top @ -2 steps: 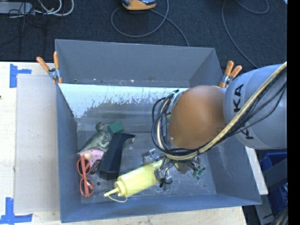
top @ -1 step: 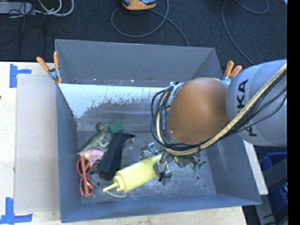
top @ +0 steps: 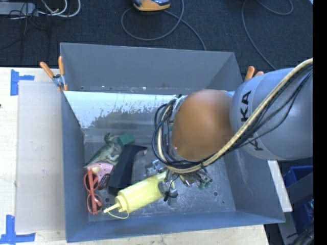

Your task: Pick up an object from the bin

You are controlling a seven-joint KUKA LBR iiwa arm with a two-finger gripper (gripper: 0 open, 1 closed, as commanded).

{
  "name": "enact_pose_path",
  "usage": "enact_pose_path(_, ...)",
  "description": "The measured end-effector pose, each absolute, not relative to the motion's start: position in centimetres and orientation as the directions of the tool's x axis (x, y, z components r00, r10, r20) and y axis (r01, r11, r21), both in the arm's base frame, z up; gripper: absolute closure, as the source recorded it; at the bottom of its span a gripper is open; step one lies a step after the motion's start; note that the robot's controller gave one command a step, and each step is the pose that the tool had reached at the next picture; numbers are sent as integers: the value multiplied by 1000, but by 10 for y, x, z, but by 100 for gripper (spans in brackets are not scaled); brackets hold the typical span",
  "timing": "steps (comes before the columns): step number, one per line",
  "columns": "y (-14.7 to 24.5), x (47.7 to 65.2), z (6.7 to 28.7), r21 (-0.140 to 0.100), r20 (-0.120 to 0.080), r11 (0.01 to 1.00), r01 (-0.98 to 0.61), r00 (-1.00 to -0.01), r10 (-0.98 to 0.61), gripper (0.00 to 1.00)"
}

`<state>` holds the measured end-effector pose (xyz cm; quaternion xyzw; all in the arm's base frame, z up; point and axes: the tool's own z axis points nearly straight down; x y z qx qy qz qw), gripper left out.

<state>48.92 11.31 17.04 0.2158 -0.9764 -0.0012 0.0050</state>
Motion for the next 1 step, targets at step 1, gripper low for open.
enact_pose_path(1, 119, 493, 121, 0, -4, 881, -473, -881, -473, 100)
